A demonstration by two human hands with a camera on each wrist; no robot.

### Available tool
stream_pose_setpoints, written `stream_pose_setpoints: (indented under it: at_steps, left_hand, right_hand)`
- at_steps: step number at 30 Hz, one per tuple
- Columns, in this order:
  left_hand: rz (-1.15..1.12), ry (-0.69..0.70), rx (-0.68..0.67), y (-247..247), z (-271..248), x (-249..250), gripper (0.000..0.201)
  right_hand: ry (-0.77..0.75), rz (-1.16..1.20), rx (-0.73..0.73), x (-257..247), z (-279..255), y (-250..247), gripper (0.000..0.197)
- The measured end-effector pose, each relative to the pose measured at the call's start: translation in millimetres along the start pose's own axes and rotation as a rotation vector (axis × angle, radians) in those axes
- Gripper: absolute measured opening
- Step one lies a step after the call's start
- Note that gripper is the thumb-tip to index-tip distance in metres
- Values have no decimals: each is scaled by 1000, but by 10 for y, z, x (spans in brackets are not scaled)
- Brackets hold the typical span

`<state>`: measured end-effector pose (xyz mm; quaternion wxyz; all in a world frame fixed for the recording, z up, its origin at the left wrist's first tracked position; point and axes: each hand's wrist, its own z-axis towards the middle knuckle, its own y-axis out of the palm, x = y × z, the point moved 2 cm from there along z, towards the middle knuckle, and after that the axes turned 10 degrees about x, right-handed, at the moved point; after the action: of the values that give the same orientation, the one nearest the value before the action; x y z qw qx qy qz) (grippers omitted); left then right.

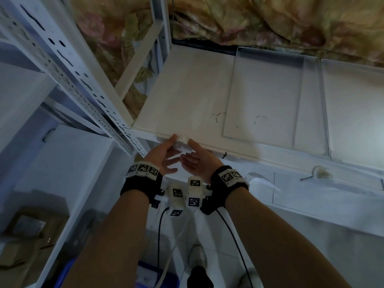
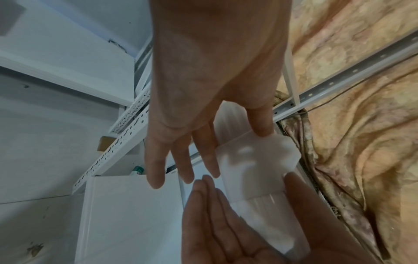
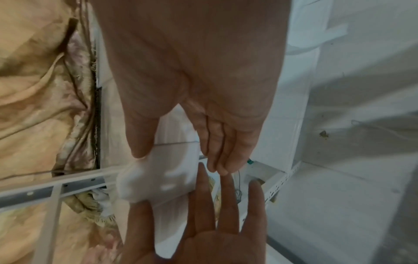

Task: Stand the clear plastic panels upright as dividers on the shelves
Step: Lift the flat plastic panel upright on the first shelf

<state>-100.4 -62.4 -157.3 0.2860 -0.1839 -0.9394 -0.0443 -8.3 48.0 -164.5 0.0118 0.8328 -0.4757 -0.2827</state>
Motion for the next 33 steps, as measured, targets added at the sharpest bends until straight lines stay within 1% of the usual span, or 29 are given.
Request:
stream_pose_setpoints:
  at_steps: [2, 5, 8, 11, 13, 15, 17, 18, 21, 25, 33]
  left_hand:
    - [-18, -2, -9, 9, 9, -11, 61]
    - [-53, -2, -28, 25, 41, -43, 64]
    - [-60, 7, -21, 49, 49, -66, 60]
    - [-46, 15, -9, 70, 30, -76, 65]
    - [-49, 14, 6, 93, 16, -79, 61]
    - [-45, 10, 8, 156, -13, -100, 57]
    - [-44, 9, 4, 249, -46, -152, 59]
    - [-45, 9, -4, 303, -59, -181, 60]
    - [-53, 15, -17, 454, -87, -266, 62]
    - [-50, 25, -22, 576, -123, -315, 62]
    - [-100, 53, -78, 735, -200, -382, 49]
  right_hand:
    - [-12, 14, -9, -7, -2, 7, 44]
    - [-11, 40, -32, -2, -1, 35, 29]
    - [-16, 41, -34, 24, -9, 66, 26]
    - [-10, 28, -36, 16, -21, 94, 27]
    - [-16, 22, -21, 12, -4, 81, 29]
    - [-38, 10, -15, 27, 8, 11, 41]
    - [-49, 1, -13, 42, -13, -108, 56]
    - [-54, 0, -7, 35, -31, -175, 58]
    - [-67, 3, 10, -16, -101, -368, 56]
    - [-85, 41, 17, -28, -133, -509, 51]
    - [-95, 150, 25, 36, -55, -685, 45]
